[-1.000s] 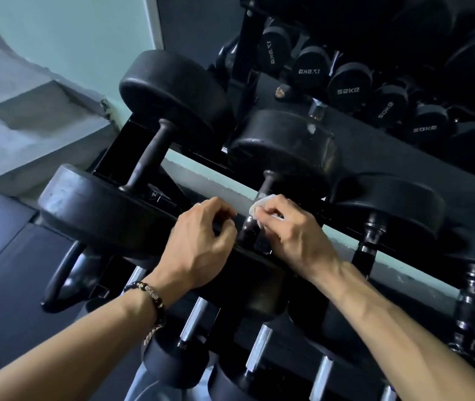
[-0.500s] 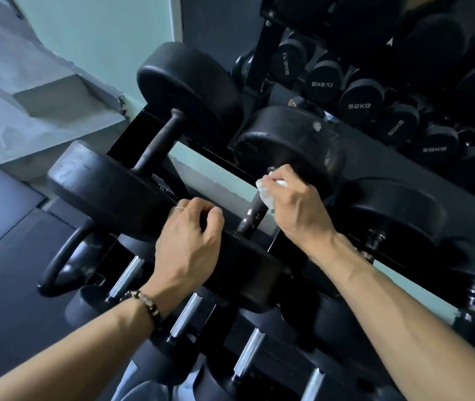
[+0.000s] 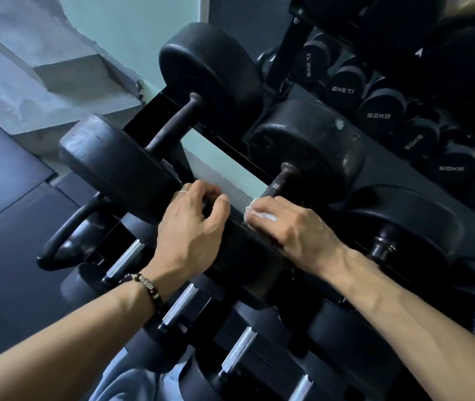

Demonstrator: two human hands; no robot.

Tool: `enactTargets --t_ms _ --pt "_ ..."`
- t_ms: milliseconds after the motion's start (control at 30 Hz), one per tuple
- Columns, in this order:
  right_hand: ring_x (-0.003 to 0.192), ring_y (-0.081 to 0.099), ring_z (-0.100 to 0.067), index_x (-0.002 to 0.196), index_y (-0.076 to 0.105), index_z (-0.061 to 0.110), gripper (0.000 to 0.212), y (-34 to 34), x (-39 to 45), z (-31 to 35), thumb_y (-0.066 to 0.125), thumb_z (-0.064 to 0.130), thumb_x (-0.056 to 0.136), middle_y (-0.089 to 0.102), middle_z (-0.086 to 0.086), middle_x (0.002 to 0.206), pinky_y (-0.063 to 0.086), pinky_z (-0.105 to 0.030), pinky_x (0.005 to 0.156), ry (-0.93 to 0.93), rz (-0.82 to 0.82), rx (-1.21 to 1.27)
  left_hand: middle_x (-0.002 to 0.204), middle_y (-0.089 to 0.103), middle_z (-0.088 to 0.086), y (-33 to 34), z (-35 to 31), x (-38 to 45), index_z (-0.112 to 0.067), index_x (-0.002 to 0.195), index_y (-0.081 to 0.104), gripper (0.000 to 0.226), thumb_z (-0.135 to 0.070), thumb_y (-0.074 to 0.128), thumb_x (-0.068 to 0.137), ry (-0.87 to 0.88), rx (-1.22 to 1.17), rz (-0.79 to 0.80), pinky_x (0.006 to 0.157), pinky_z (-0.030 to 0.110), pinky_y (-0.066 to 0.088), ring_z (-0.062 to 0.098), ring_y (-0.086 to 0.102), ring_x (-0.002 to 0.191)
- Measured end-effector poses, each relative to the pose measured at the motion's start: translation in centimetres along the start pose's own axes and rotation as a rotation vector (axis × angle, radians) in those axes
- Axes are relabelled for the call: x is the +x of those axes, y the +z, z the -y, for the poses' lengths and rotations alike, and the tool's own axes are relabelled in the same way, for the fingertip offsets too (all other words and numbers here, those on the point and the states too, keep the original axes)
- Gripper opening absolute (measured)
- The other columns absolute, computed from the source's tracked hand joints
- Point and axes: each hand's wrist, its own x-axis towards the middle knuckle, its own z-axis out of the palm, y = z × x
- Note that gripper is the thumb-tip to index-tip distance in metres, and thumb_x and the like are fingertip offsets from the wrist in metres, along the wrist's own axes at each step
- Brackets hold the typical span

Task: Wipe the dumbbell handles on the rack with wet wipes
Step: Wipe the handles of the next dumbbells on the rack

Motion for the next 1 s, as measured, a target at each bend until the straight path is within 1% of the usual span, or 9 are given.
enactTargets --t_ms 100,167,267,367,533,700,867,933,1000 --pt "0.091 0.06 -0.029 0.123 0.065 0.01 0.032 -0.9 -0.2 -1.1 0.049 0.028 0.103 0.061 -0.007 0.126 0.057 -0.046 0.065 -0.087 0.08 0.035 0.094 0.06 -0.013 0.0 -0.1 0.0 -0.023 0.1 0.063 0.036 -0.047 0.042 0.085 -0.004 -0.006 -0.001 0.09 0.041 0.046 0.012 0.054 0.098" --pt "0.091 0.061 -0.029 0.125 0.064 0.011 0.029 -1.1 0.0 -1.5 0.057 0.018 0.098 0.06 -0.006 0.128 0.058 -0.045 0.067 -0.143 0.131 -0.034 0.093 0.059 -0.014 0.0 -0.2 -0.1 -0.023 0.101 0.063 0.036 -0.048 0.042 0.085 -0.006 -0.005 -0.002 0.09 0.041 0.046 0.013 0.054 0.098" --pt "0.079 0.059 -0.025 0.108 0.068 0.015 0.024 -1.2 0.5 -2.3 0.055 0.002 0.093 0.064 0.002 0.116 0.056 -0.042 0.066 -0.073 0.047 -0.066 0.091 0.058 -0.016 0.0 -0.2 -0.1 -0.023 0.1 0.063 0.036 -0.048 0.043 0.085 -0.007 -0.006 -0.006 0.088 0.04 0.046 0.012 0.054 0.096" --pt "0.075 0.057 -0.025 0.099 0.065 0.016 0.029 -1.1 0.2 -2.1 0.037 0.012 0.098 0.062 0.006 0.112 0.054 -0.043 0.069 0.074 -0.077 -0.013 0.092 0.059 -0.015 0.0 -0.1 -0.1 -0.023 0.101 0.063 0.036 -0.048 0.042 0.085 -0.004 -0.004 -0.002 0.086 0.038 0.045 0.012 0.054 0.096" --pt "0.081 0.066 -0.03 0.118 0.07 0.01 0.036 -0.7 0.4 -0.6 0.045 0.011 0.094 0.068 -0.006 0.124 0.06 -0.04 0.066 -0.148 0.118 -0.007 0.094 0.061 -0.013 0.0 0.0 0.0 -0.023 0.099 0.064 0.035 -0.047 0.042 0.085 -0.003 0.012 -0.009 0.086 0.038 0.045 0.012 0.054 0.097" --pt "0.084 0.068 -0.033 0.109 0.065 0.017 0.044 -1.9 1.1 -3.8 0.025 0.007 0.093 0.064 0.003 0.111 0.06 -0.046 0.067 0.085 -0.018 -0.068 0.093 0.06 -0.012 0.0 0.1 0.0 -0.023 0.097 0.064 0.036 -0.048 0.041 0.086 -0.001 0.011 0.005 0.085 0.038 0.045 0.013 0.054 0.096" --pt "0.094 0.07 -0.029 0.119 0.069 0.014 0.035 -0.7 0.6 -0.5 0.045 0.008 0.095 0.066 -0.002 0.13 0.062 -0.044 0.073 -0.113 0.165 0.019 0.094 0.06 -0.012 0.1 0.1 0.0 -0.023 0.096 0.064 0.036 -0.048 0.041 0.086 0.002 0.016 0.002 0.087 0.04 0.045 0.013 0.054 0.097" --pt "0.081 0.067 -0.026 0.116 0.063 0.027 0.037 -1.4 1.0 -2.2 0.041 0.007 0.094 0.063 0.007 0.127 0.059 -0.043 0.063 -0.007 0.126 -0.074 0.094 0.06 -0.012 0.0 0.1 0.0 -0.023 0.096 0.064 0.037 -0.049 0.04 0.086 -0.001 0.016 0.011 0.086 0.039 0.045 0.013 0.054 0.098" --pt "0.081 0.065 -0.031 0.117 0.059 0.022 0.036 -1.3 1.0 -3.6 0.045 0.0 0.092 0.06 0.001 0.13 0.059 -0.046 0.065 0.191 -0.005 -0.122 0.093 0.059 -0.013 0.0 0.1 0.0 -0.023 0.096 0.064 0.037 -0.05 0.04 0.086 -0.008 0.012 0.02 0.085 0.038 0.044 0.013 0.053 0.098"
